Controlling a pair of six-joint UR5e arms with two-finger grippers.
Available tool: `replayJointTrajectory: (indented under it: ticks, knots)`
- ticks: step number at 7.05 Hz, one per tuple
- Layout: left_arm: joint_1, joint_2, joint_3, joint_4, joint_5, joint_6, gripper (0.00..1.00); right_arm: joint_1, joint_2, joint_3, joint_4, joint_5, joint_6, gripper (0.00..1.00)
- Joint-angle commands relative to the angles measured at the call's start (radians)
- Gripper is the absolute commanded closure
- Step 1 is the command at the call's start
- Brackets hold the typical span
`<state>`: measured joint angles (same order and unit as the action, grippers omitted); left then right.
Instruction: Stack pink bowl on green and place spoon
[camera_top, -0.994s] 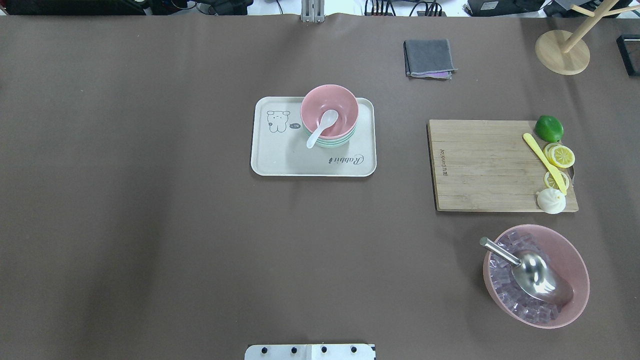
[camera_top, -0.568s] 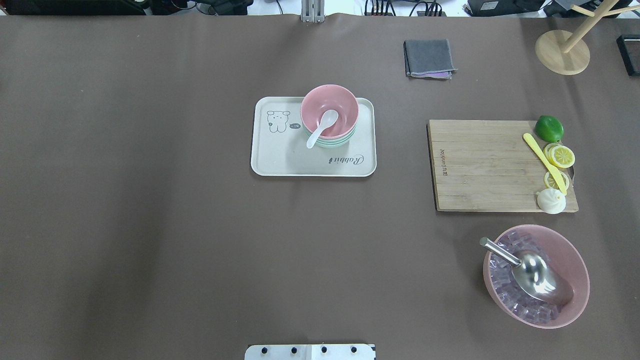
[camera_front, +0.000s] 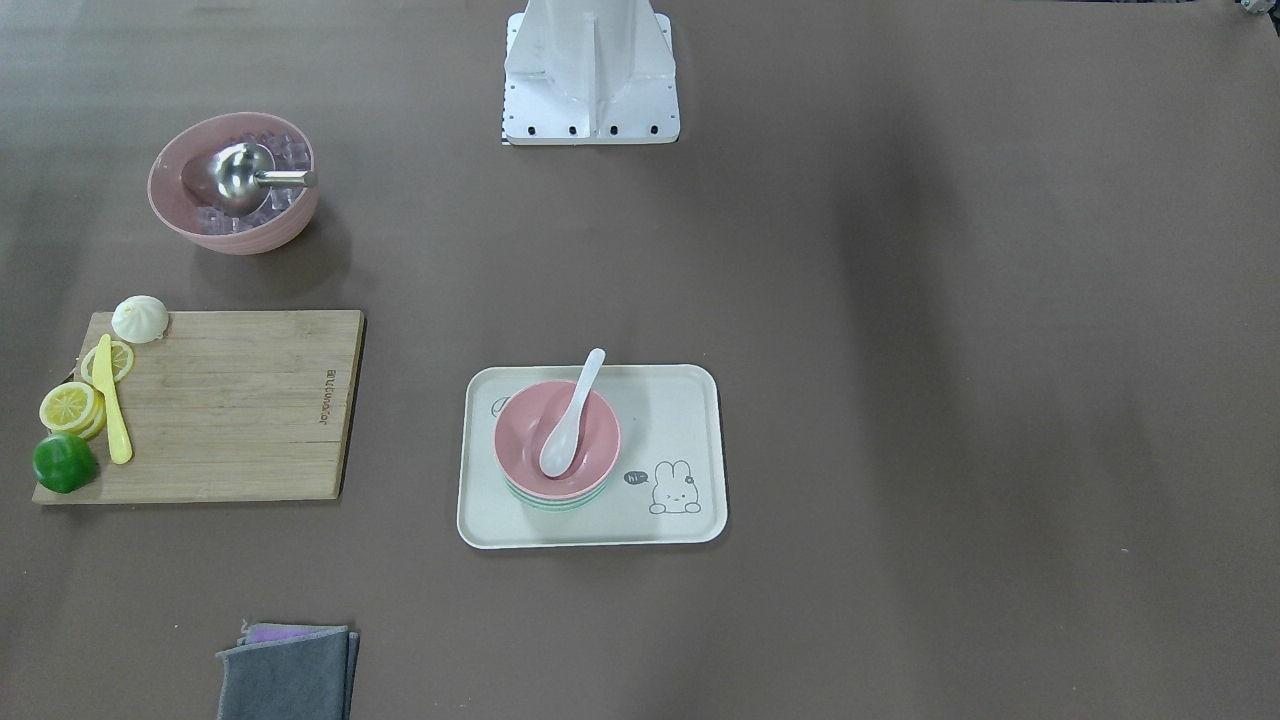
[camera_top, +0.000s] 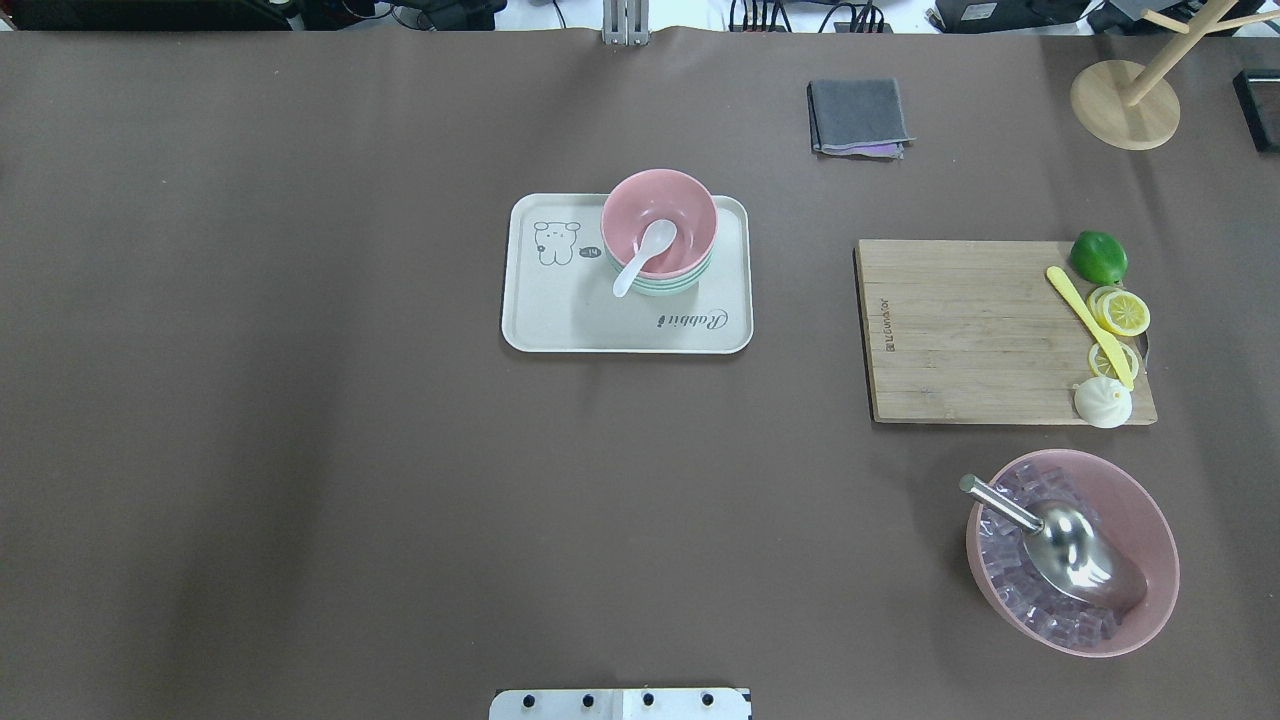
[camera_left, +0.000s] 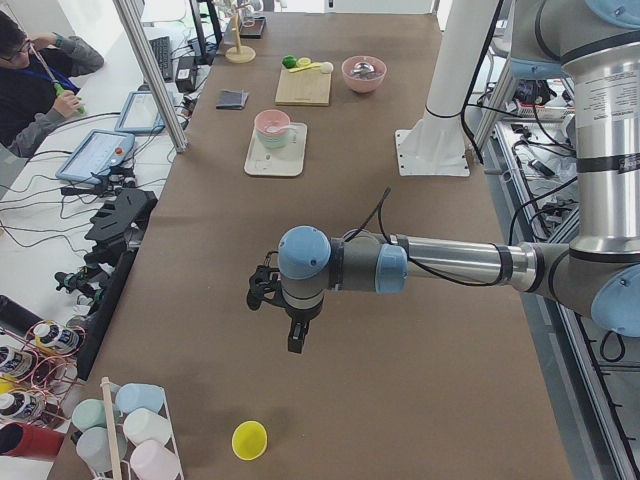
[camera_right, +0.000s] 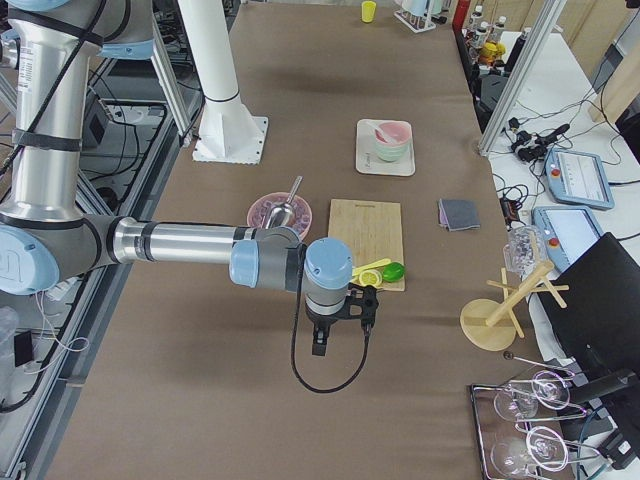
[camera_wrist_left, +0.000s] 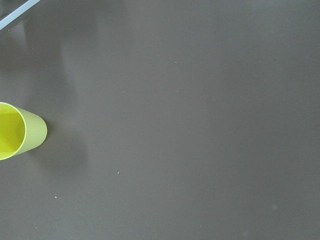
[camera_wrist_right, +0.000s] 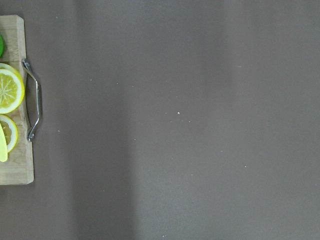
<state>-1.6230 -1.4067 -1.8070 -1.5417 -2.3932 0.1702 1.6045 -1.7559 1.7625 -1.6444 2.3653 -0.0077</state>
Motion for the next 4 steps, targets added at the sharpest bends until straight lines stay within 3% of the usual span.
replayJointTrajectory:
  ticks: [1, 4]
  knots:
    - [0.0, 0.002, 0.0, 0.0, 0.0, 0.0, 0.01, 0.0, 0.0, 0.002, 0.0, 0.0, -0.002, 0.0]
    - [0.0, 0.0, 0.0, 0.0, 0.0, 0.0, 0.01, 0.0, 0.0, 0.005, 0.0, 0.0, 0.0, 0.0]
